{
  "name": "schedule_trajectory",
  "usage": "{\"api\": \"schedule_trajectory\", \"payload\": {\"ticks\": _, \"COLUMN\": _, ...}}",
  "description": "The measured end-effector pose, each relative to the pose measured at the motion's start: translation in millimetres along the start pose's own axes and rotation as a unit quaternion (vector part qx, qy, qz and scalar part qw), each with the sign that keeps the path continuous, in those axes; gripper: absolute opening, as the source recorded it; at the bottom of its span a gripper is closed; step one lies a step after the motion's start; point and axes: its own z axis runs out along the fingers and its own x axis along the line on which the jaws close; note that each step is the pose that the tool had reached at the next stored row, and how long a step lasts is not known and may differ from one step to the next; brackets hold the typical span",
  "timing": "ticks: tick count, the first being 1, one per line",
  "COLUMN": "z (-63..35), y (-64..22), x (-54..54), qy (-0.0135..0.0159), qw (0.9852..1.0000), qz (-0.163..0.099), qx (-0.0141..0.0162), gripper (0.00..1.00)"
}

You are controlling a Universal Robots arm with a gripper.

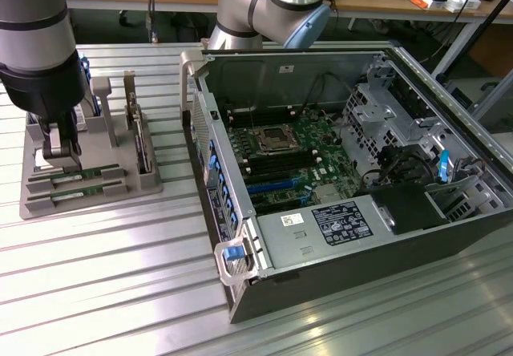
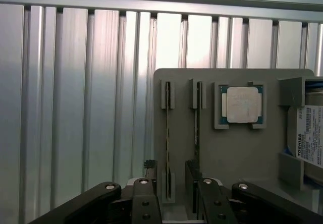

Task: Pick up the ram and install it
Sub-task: 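Pick up the ram and move it above insertion slot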

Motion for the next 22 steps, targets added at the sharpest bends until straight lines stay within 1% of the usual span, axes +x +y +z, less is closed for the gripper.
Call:
{"api": "schedule_trajectory", "payload": {"ticks": 9, "z": 6.6, "y": -0.3, "x": 0.2, "qy": 0.0, "qw": 1.0, "qz": 0.0, "qx": 0.0, "gripper": 0.36}}
{"api": "schedule_trajectory", "payload": {"ticks": 22, "z": 13.5, "y": -0.6, "x": 0.3, "qy": 0.0, "qw": 1.0, "qz": 0.0, "qx": 0.0, "gripper": 0.36}}
